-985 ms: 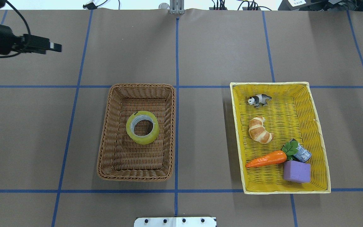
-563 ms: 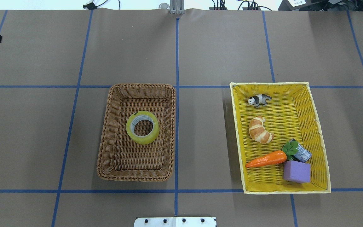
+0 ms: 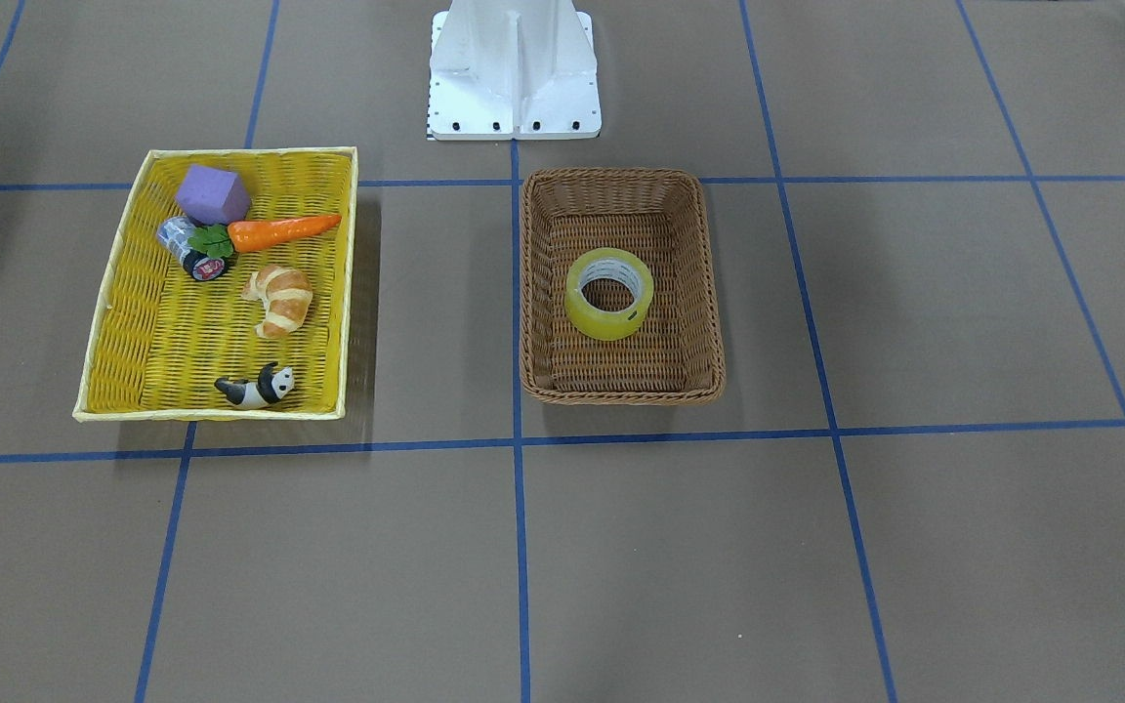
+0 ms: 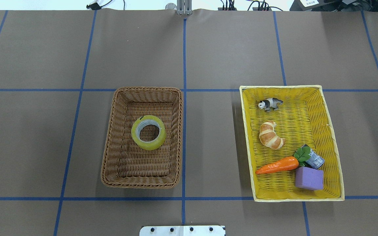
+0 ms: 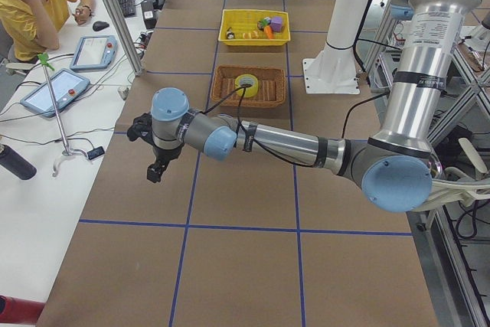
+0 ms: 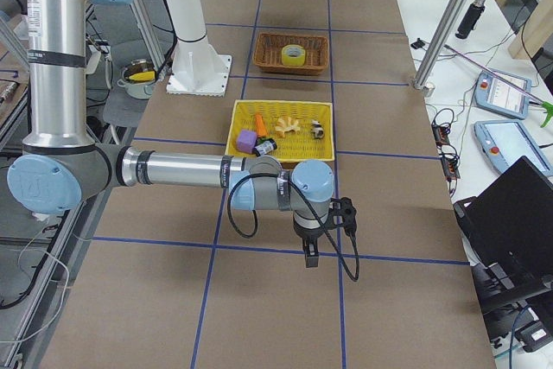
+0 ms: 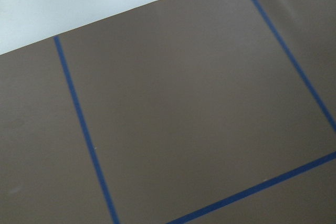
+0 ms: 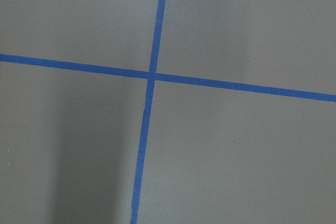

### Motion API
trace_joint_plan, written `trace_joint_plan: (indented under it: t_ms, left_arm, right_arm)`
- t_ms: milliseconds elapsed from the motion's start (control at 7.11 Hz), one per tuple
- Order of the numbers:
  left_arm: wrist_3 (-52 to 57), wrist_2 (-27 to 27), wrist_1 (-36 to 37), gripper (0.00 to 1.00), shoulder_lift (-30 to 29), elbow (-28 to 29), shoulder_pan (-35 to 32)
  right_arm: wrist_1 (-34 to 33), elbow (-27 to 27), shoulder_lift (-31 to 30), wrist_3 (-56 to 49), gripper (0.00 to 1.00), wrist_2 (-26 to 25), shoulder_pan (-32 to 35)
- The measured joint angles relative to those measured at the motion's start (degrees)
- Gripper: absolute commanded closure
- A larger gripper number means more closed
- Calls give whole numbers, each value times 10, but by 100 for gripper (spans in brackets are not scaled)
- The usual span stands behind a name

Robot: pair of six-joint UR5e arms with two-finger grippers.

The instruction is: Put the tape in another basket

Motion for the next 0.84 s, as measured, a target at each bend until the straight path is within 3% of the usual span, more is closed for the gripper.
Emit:
trace_joint_plan:
  t_ms: [422, 844]
  left_arm:
    - [46, 2, 32, 1, 44, 27, -24]
    - [-111, 1, -97, 1, 109, 35, -25]
  right_arm:
    - [0, -1, -2, -7, 0, -3, 5]
    - [1, -1, -4, -6, 0, -2, 7]
